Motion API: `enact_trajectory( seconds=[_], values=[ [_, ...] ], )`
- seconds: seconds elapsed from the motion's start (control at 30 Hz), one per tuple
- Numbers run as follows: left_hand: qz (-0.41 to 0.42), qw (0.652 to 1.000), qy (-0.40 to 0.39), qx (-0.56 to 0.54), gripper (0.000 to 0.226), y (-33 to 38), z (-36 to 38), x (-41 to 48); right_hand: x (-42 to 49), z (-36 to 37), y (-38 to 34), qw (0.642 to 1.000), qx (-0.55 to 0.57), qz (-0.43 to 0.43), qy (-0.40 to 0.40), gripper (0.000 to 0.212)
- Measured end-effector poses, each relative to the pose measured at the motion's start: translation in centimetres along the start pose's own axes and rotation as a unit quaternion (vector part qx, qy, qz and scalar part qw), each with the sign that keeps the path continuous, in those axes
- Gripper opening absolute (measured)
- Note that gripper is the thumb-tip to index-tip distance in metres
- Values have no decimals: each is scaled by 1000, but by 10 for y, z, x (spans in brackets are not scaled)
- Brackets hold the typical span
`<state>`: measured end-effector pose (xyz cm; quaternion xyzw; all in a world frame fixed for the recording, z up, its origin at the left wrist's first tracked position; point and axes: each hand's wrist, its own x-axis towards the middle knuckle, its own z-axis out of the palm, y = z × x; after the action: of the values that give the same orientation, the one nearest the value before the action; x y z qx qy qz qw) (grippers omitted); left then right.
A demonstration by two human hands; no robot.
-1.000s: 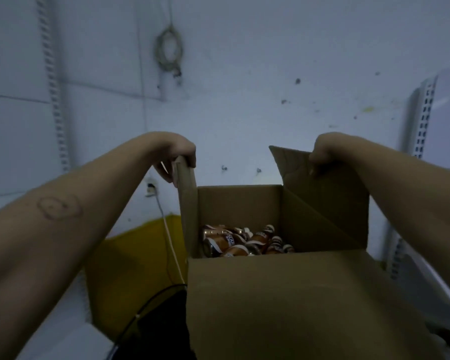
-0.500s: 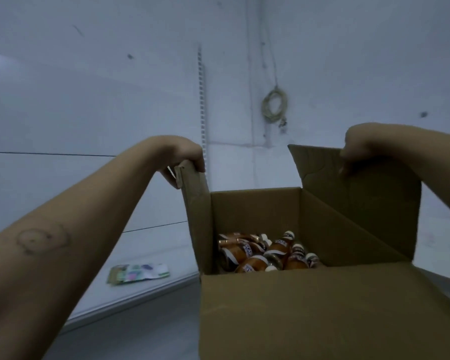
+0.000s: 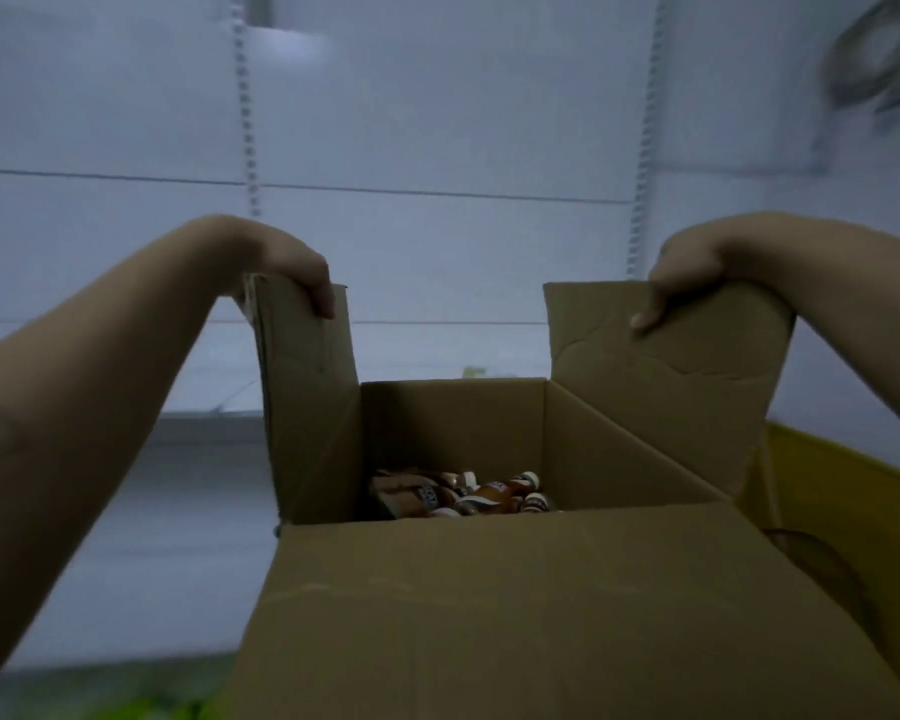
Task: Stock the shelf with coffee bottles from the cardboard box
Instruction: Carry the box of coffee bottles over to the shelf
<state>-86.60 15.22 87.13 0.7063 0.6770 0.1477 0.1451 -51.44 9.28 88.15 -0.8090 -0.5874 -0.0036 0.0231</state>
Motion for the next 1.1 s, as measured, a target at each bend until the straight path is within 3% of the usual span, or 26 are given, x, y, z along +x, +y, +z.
enact_trajectory(
  seconds=[0.2, 0.4, 0.6, 0.87, 1.1],
  values=[
    [-142, 989, -28, -36, 14, -127, 39, -78, -14, 74, -96, 988, 19, -133, -80, 45],
    [-260, 962, -64, -49, 22, -246, 86, -115, -32, 166, -191, 964, -4, -220, -152, 63],
    [-326, 938, -95, -65, 18, -366, 148, -127, -41, 281, -284, 956, 58, -194, -215, 44],
    [-275, 949, -151, -42, 30, -513, 236, -109, -79, 419, -367, 965, 66, -72, -245, 37],
    [-153, 964, -208, 63, 35, -535, 261, -22, -101, 477, -357, 963, 98, 38, -247, 35]
  ],
)
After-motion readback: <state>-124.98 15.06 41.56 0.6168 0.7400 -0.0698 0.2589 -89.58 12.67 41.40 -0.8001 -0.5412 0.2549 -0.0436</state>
